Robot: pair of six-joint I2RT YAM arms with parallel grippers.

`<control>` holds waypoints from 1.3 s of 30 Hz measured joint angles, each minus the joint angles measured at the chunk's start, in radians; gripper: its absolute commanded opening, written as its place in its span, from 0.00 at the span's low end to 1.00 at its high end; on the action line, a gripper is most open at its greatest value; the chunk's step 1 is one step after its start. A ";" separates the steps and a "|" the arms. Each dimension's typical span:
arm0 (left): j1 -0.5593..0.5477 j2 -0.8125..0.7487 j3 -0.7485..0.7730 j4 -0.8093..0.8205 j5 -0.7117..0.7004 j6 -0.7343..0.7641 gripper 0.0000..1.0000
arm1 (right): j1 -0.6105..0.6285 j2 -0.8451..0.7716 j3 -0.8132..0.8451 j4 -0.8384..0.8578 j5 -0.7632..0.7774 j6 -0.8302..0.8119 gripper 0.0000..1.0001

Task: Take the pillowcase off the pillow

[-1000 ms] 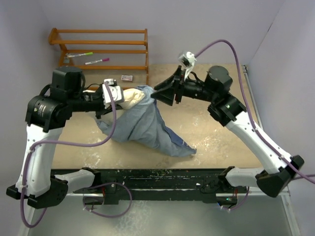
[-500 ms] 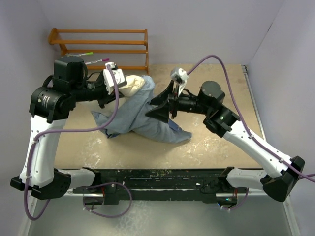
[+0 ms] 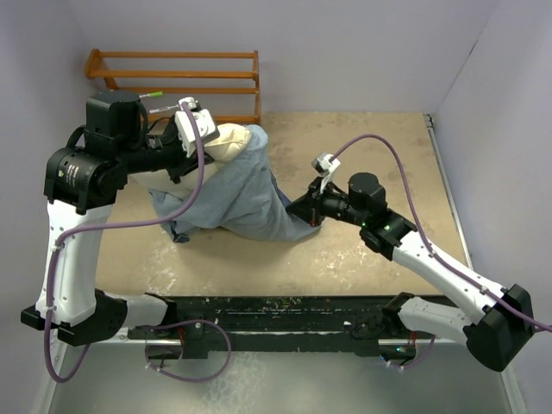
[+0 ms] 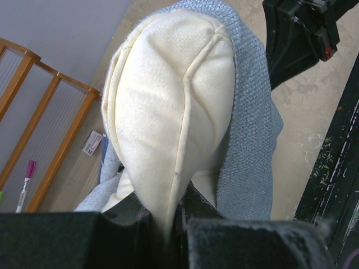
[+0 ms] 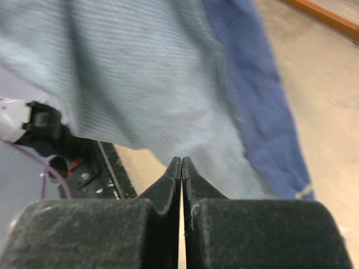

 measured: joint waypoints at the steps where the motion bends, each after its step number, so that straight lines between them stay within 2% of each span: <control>1: 0.000 0.000 0.002 -0.005 0.000 0.000 0.00 | -0.020 -0.014 -0.024 0.000 0.018 0.002 0.00; 2: 0.000 0.000 0.002 -0.008 0.001 -0.001 0.00 | -0.038 -0.027 -0.045 0.001 0.030 0.003 0.02; 3: 0.000 0.000 0.005 -0.009 0.001 -0.002 0.00 | -0.053 -0.039 -0.060 0.000 0.045 0.004 0.20; 4: 0.000 0.000 0.006 -0.009 0.001 -0.003 0.00 | -0.061 -0.047 -0.068 -0.001 0.051 0.004 0.43; 6: 0.000 0.000 0.009 -0.010 0.001 -0.008 0.00 | -0.066 -0.061 -0.070 0.003 0.048 0.008 0.68; 9: 0.000 0.000 0.009 -0.010 0.001 -0.016 0.00 | -0.044 -0.093 -0.052 0.016 0.017 0.002 0.79; 11: 0.000 0.000 0.009 -0.010 0.002 -0.018 0.00 | -0.025 -0.100 0.005 0.022 -0.016 -0.002 0.81; 14: 0.000 0.000 0.009 -0.010 0.002 -0.023 0.00 | -0.005 -0.069 0.141 0.032 -0.055 -0.008 0.80; 18: 0.000 0.000 0.009 -0.010 0.005 -0.028 0.00 | 0.010 0.023 0.340 0.058 -0.102 -0.024 0.66; 21: 0.000 0.000 0.009 -0.010 0.005 -0.029 0.00 | 0.012 0.077 0.402 0.068 -0.125 -0.030 0.56; 23: 0.000 0.000 0.009 -0.010 0.005 -0.028 0.00 | 0.013 0.106 0.409 0.063 -0.138 -0.033 0.54; 24: 0.000 0.000 0.009 -0.010 0.005 -0.028 0.00 | 0.013 0.118 0.409 0.053 -0.143 -0.034 0.57; 25: 0.000 0.000 0.009 -0.010 0.005 -0.028 0.00 | 0.013 0.127 0.408 0.045 -0.143 -0.035 0.68; 26: 0.000 0.000 0.009 -0.010 0.005 -0.028 0.00 | 0.013 0.135 0.406 0.036 -0.143 -0.035 0.73; 29: 0.000 0.000 0.009 -0.010 0.006 -0.028 0.00 | 0.013 0.146 0.399 0.022 -0.142 -0.041 0.77; 31: 0.001 0.000 0.009 -0.010 0.009 -0.028 0.00 | 0.013 0.151 0.401 0.023 -0.142 -0.046 0.67; 34: 0.001 0.000 0.009 -0.011 0.012 -0.029 0.00 | 0.013 0.187 0.452 0.015 -0.152 -0.052 0.42; 37: 0.001 0.000 0.009 -0.011 0.012 -0.028 0.00 | 0.014 0.233 0.520 0.011 -0.169 -0.054 0.20; 39: 0.002 0.000 0.009 -0.011 0.011 -0.028 0.00 | 0.014 0.239 0.527 0.007 -0.171 -0.053 0.12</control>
